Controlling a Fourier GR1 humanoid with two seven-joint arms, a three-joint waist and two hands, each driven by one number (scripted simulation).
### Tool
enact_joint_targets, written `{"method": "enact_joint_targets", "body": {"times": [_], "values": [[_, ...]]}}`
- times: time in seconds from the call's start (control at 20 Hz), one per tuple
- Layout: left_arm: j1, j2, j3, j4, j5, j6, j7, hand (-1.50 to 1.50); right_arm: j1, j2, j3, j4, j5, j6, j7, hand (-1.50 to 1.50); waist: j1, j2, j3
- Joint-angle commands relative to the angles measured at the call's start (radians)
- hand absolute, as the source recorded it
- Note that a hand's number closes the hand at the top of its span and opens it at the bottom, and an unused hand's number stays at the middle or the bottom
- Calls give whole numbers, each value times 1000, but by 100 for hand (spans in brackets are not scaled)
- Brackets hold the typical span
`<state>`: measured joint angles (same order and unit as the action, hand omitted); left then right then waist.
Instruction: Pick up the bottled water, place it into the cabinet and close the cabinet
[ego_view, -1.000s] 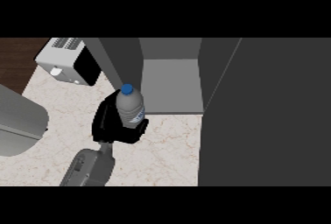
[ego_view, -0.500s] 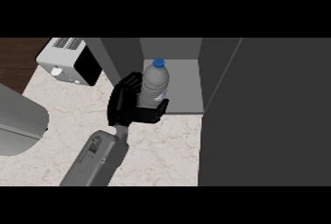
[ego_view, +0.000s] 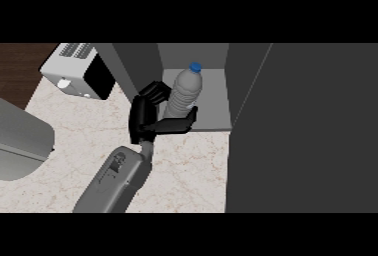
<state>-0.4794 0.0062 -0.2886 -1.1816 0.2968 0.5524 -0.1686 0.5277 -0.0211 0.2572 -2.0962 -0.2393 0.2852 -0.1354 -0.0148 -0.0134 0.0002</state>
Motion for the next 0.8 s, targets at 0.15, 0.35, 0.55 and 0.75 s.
{"method": "enact_joint_targets", "body": {"times": [0.15,0.35,0.55,0.75], "values": [[-300,16,34,191,-66,38,65,150,-16,-25,-22,-12,-38,20,21,-150,-50,29,0],[-301,36,14,230,-93,77,92,150,-24,0,25,25,15,10,-5,-150,-56,31,0],[-295,82,13,240,-105,91,97,150,-9,-14,1,15,-22,21,-1,-150,-65,34,0],[-362,40,23,387,-127,119,59,150,12,-30,-7,14,-18,32,-17,-150,-65,33,-1]]}}
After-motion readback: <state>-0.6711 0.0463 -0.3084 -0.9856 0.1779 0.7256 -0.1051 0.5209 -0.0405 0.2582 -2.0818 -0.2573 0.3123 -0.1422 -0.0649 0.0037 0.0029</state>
